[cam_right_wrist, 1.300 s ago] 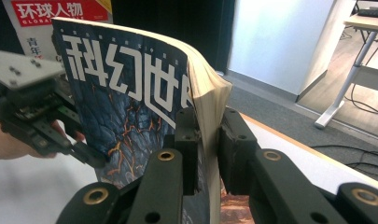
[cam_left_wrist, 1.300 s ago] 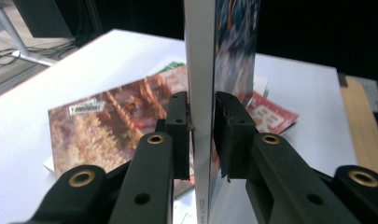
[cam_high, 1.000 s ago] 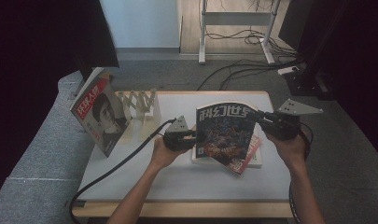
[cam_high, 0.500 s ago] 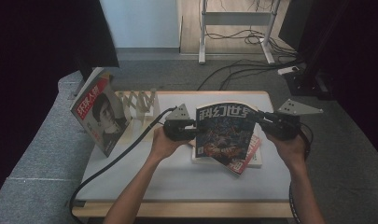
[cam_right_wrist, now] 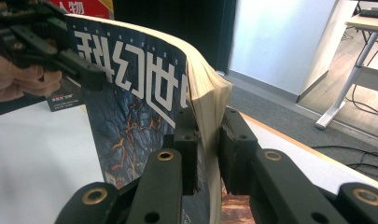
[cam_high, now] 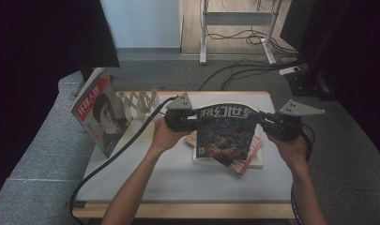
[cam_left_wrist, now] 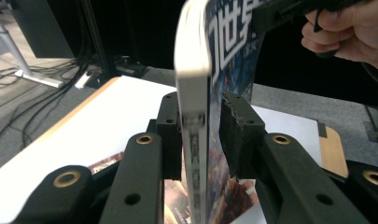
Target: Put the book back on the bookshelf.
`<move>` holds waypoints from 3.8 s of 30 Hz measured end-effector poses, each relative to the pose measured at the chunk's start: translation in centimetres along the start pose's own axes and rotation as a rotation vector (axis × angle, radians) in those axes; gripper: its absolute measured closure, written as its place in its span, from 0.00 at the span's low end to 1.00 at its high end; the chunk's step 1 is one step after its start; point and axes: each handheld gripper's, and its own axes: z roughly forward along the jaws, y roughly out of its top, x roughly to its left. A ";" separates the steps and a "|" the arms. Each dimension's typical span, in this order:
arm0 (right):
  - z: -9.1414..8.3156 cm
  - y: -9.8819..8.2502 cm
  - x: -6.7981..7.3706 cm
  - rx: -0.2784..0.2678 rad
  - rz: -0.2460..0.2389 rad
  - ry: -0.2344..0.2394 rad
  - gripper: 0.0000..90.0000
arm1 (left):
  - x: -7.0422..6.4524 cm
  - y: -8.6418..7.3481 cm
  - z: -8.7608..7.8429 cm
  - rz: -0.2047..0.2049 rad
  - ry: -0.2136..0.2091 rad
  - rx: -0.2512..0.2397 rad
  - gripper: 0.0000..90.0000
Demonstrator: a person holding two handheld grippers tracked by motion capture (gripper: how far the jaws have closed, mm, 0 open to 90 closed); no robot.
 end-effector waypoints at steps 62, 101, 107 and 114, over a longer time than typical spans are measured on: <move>1.1 -15.0 -2.1 0.375 0.086 -0.230 0.00 | 0.5 0.9 -0.3 -0.040 0.033 0.056 0.92; 2.2 -20.1 -1.9 0.475 0.131 -0.202 0.00 | 0.9 0.0 -5.6 -0.103 0.119 0.032 0.92; 2.2 -20.1 -1.9 0.474 0.133 -0.205 0.00 | 1.2 -0.5 -7.2 -0.115 0.135 0.027 0.92; 2.2 -20.1 -1.8 0.475 0.147 -0.216 0.00 | 1.3 -1.2 -8.9 -0.129 0.155 0.013 0.92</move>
